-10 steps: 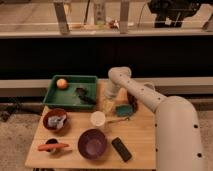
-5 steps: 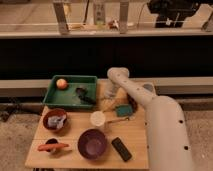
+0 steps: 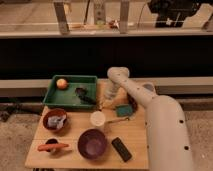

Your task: Place banana in tray

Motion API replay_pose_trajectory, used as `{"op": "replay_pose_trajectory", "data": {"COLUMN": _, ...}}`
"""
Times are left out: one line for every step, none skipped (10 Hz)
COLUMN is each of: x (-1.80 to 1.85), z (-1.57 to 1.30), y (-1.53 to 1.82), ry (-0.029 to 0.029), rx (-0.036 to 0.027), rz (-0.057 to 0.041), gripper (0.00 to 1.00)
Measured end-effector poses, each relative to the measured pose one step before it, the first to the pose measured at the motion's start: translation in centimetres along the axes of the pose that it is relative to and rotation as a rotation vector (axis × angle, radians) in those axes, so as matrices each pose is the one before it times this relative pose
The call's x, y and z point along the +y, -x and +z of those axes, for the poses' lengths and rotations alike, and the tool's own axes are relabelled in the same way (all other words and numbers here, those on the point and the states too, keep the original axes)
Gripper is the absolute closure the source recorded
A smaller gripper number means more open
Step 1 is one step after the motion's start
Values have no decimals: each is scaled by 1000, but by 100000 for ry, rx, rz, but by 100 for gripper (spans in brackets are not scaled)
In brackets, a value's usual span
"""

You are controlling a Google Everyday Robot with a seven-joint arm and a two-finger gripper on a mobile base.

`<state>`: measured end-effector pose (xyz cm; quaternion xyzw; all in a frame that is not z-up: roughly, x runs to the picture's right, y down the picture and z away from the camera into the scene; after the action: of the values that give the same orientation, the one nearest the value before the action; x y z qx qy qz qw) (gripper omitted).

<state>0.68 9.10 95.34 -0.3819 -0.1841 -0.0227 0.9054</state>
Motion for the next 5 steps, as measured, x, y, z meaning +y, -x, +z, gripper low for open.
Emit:
{"op": "replay_pose_trajectory", "data": {"x": -210, "z": -621, "y": -516, "ry": -1953, "rx": 619, "rz": 256, "gripper": 100}}
{"op": "replay_pose_trajectory", "data": {"x": -566, "z": -1282, "y": -461, "ry": -3927, "rx": -215, "rz": 311, "gripper": 100}}
{"op": "replay_pose_trajectory", "data": {"x": -616, "z": -1770, "y": -360, "ry": -3986, "rx": -15, "rz": 117, "gripper": 100}}
{"op": "replay_pose_trajectory", "data": {"x": -845, "z": -2529, "y": 393, "ry": -4484, "rx": 19, "rz": -832, "gripper": 100}}
{"op": "replay_pose_trajectory", "data": {"x": -717, "z": -2358, "y": 296, "ry": -3586, "rx": 318, "rz": -654, "gripper": 100}}
